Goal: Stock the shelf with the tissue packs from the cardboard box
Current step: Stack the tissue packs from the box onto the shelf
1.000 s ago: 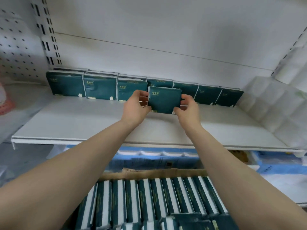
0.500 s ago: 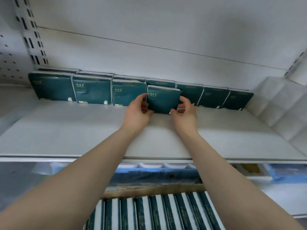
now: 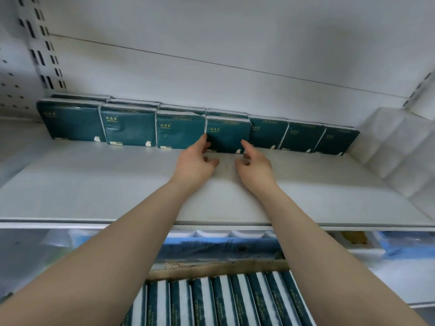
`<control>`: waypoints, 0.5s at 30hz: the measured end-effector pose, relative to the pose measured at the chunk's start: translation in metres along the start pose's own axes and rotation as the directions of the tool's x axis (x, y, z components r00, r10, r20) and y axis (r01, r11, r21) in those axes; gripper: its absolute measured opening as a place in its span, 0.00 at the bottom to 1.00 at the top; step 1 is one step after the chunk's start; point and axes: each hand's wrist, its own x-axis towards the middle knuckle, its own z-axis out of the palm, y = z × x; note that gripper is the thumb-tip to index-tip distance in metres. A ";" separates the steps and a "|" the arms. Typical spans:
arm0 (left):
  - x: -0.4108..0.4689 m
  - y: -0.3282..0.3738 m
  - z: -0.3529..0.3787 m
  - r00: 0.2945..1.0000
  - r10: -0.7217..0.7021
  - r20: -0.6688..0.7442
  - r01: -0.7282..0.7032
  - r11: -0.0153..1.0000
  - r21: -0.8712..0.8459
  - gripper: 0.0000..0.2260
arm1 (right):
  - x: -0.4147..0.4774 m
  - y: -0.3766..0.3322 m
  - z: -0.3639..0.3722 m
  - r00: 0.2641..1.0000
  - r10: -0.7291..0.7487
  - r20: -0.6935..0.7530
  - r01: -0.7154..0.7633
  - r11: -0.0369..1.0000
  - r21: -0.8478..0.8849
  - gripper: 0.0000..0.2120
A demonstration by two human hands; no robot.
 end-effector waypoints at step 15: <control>-0.041 0.025 -0.013 0.995 0.056 0.084 -0.064 0.993 0.098 0.25 | -0.049 -0.003 -0.039 0.998 -0.055 -0.029 0.058 0.992 0.114 0.24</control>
